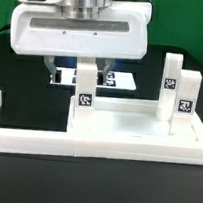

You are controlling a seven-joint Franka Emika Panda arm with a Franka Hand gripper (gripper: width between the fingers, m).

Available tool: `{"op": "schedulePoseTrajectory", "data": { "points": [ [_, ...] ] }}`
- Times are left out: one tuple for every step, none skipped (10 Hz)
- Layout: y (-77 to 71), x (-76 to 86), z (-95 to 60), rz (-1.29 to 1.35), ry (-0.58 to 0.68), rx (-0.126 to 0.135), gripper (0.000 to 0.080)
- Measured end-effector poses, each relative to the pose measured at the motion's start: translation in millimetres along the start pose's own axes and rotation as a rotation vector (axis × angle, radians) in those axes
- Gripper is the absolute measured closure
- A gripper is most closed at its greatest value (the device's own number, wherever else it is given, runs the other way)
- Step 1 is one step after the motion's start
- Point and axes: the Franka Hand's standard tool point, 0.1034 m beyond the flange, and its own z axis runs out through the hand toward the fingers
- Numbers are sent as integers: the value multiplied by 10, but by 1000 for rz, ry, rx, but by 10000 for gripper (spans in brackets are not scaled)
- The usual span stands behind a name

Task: Assemble desk

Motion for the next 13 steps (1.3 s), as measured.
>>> {"op": "schedulePoseTrajectory", "data": {
  "points": [
    [-2, 0, 0, 12, 0, 0, 416],
    [-4, 0, 1, 138, 0, 1, 550],
    [-4, 0, 1, 207, 0, 1, 550],
    [-4, 0, 1, 268, 0, 1, 723],
    [-5, 0, 1, 355, 0, 1, 775],
    [-5, 0, 1, 443, 0, 1, 794],
    [-5, 0, 1, 497, 0, 1, 794],
    [-2, 0, 1, 497, 0, 0, 797],
    [-2, 0, 1, 485, 0, 0, 798],
    [-1, 0, 0, 479, 0, -1, 798],
    [2, -14, -22, 387, -17, 0, 798],
    [-10, 3, -137, 244, -60, 18, 720],
    [-40, 82, -241, 147, -72, 29, 538]
  ]
}}
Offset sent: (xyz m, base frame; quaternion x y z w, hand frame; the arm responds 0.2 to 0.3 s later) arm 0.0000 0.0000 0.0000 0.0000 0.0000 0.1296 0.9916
